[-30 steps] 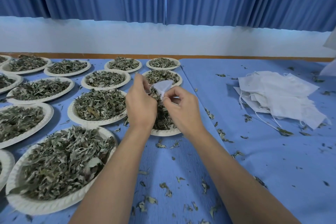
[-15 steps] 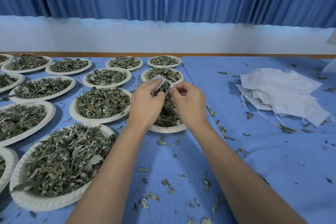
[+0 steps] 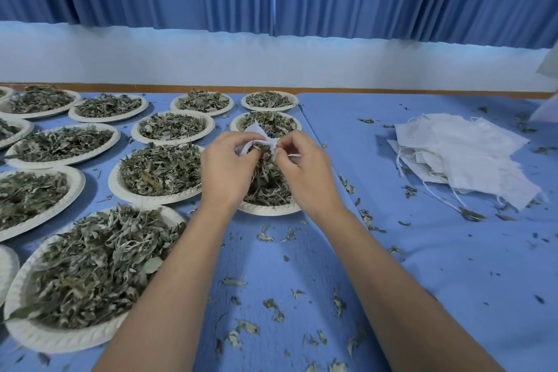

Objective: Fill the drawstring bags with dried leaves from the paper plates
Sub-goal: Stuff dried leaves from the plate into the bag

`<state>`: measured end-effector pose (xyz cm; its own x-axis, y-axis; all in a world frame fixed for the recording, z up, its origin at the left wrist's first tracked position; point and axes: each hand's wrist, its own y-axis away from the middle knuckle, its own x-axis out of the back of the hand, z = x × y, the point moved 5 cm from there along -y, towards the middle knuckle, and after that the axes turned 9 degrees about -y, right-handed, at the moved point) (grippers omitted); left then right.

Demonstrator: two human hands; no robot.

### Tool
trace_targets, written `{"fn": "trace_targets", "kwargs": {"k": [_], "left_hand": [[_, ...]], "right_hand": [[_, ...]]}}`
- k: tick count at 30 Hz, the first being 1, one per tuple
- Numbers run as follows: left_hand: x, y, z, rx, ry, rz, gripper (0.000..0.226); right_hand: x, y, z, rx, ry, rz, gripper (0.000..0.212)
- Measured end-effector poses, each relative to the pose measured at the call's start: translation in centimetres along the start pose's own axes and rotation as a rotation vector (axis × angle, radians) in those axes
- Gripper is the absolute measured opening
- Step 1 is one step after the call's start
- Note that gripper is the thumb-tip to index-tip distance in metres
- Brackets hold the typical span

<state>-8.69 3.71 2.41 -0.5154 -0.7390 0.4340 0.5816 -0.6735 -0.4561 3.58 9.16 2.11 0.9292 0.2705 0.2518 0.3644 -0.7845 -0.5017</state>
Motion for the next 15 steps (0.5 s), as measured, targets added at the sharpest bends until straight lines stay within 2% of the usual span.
{"fn": "trace_targets", "kwargs": {"k": [7, 12, 15], "left_hand": [[-0.1, -0.1, 0.6, -0.057, -0.135, 0.157, 0.015], [0.2, -0.2, 0.5, -0.012, -0.143, 0.187, 0.017], [0.4, -0.3, 0.4, 0.018, -0.16, 0.162, 0.018]], "right_hand": [[-0.3, 0.2, -0.9, 0.04, -0.051, -0.037, 0.008], [-0.6, 0.3, -1.2, 0.035, -0.09, -0.092, 0.007], [-0.6, 0.3, -0.9, 0.001, -0.088, -0.062, 0.009]]}}
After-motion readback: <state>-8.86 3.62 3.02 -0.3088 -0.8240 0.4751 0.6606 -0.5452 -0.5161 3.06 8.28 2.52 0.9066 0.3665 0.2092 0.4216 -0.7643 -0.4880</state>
